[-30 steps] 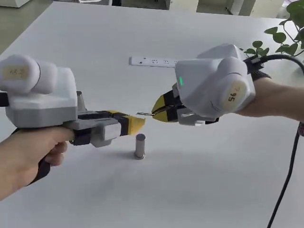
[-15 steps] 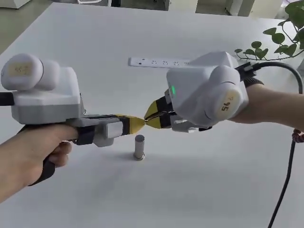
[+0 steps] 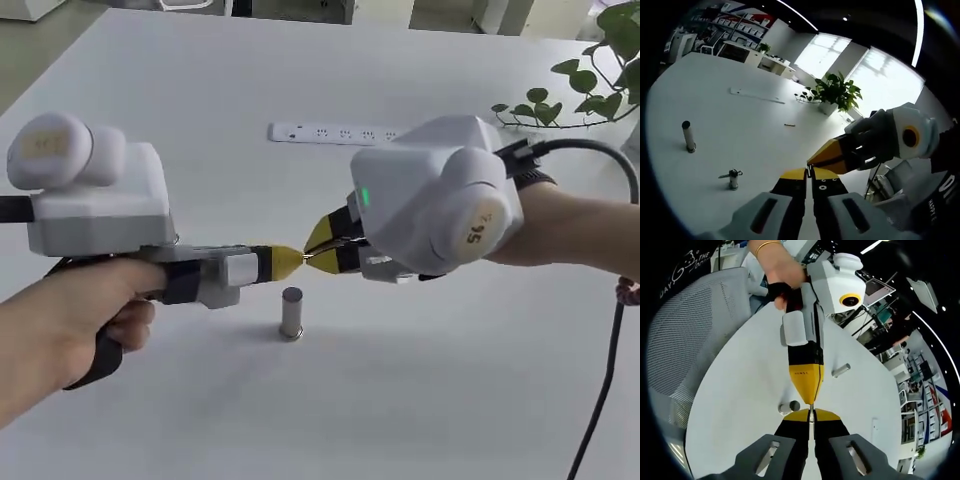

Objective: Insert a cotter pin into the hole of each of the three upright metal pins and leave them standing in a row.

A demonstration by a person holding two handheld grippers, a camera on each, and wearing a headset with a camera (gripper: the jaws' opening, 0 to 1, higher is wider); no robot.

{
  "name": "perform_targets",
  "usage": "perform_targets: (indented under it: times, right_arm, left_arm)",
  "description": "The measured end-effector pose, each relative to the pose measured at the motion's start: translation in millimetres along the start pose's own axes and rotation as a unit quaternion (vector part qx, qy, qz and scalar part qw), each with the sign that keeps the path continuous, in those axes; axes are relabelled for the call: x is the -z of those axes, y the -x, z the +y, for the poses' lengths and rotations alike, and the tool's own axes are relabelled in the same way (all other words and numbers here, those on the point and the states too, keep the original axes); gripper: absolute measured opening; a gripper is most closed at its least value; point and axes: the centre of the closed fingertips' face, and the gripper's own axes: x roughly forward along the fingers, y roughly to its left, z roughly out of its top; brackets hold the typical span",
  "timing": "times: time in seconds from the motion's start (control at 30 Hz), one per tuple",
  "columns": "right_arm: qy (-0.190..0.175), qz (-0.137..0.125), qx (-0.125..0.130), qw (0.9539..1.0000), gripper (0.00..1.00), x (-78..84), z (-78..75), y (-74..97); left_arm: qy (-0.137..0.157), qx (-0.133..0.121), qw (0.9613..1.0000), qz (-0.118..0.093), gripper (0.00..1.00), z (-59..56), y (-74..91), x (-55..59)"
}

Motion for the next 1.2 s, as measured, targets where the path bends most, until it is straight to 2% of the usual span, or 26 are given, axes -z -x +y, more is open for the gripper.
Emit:
perform_targets:
  times: [0.23,0.47,0.63,0.7,0.77,0.9,1.03,1.13,1.2]
  right_arm:
    - [-0.004,-0.002,-0.004,1.0000,0.00,-0.4,1.8,0.0]
    - [-0.035,-0.016,-0.016,0.9991,0.00,-2.1,4.4,-0.2]
    - [-0.073,-0.027,-0.032,0.9965,0.00,-1.6,7.6,-0.5]
    - [-0.109,-0.041,-0.046,0.9922,0.00,-2.5,10.2,-0.2]
    - [-0.130,-0.051,-0.054,0.9887,0.00,-3.3,11.2,1.1]
    - [-0.185,-0.069,-0.074,0.9776,0.03,-2.4,13.8,4.3]
    - [-0.241,-0.089,-0.095,0.9617,0.07,-1.7,16.1,6.1]
    - [-0.278,-0.099,-0.120,0.9479,0.08,-0.3,21.0,6.7]
    - [-0.288,-0.101,-0.128,0.9436,0.09,3.1,22.0,7.3]
  left_arm:
    - [0.016,0.002,0.9999,0.000,0.00,0.3,0.5,1.5]
    - [-0.011,0.002,0.9999,0.009,0.00,-0.8,2.2,4.0]
    - [-0.041,-0.002,0.9990,0.017,0.00,-0.7,3.9,7.1]
    - [-0.056,-0.003,0.9982,0.021,0.00,0.1,5.1,9.0]
    - [-0.073,-0.009,0.9969,0.027,0.00,3.3,6.5,10.8]
    - [-0.107,-0.008,0.9935,0.038,0.00,4.5,10.5,14.8]
    - [-0.135,-0.007,0.9895,0.051,0.00,5.0,11.9,20.6]
    - [-0.159,0.002,0.9859,0.052,0.00,2.1,11.9,22.0]
    - [-0.182,0.018,0.9819,0.048,0.00,-3.8,11.9,21.3]
